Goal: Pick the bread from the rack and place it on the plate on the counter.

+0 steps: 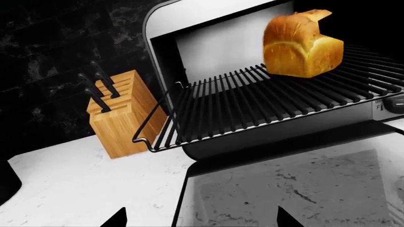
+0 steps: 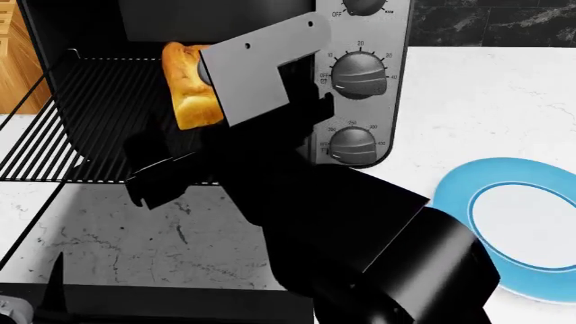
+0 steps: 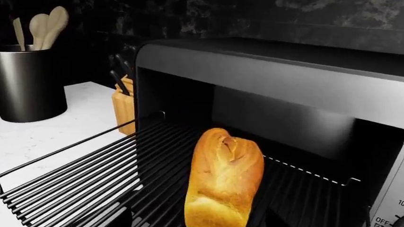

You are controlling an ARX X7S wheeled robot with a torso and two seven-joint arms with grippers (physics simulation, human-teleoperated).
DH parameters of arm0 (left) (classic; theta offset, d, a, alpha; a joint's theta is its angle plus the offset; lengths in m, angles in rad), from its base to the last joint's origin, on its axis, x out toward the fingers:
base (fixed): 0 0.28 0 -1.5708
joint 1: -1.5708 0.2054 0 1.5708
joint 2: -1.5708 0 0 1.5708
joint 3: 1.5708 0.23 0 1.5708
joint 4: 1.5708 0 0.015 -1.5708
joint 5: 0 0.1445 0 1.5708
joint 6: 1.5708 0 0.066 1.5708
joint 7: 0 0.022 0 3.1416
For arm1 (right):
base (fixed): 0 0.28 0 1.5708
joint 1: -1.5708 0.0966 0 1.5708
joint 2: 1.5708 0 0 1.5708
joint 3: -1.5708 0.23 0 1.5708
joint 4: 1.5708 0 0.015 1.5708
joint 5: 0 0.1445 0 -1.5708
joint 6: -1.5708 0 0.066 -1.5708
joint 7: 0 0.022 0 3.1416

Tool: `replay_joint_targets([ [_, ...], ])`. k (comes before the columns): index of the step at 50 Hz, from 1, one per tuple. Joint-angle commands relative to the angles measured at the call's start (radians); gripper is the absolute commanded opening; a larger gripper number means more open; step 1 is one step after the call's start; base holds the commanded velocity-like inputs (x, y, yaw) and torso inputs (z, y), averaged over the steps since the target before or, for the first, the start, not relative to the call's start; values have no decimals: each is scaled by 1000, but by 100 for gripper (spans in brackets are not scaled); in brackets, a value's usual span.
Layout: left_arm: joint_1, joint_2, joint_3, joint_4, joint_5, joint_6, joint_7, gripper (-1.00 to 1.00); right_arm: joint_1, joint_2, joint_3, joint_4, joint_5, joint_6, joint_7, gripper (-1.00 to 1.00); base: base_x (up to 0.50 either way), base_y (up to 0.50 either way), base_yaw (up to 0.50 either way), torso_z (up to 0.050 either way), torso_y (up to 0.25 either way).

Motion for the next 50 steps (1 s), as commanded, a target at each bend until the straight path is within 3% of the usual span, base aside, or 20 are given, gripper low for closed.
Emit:
replay_joint_targets([
  [1,0,12,-24,-14,9,27,16,100,14,-31,3,69,-45,-37,-40,100,0,0,0,0,0],
  [50,0,-17,-10,-12,-28,42,-18,100,43,-79,-46,245,-84,-132,-94,100,0,0,0,0,0],
])
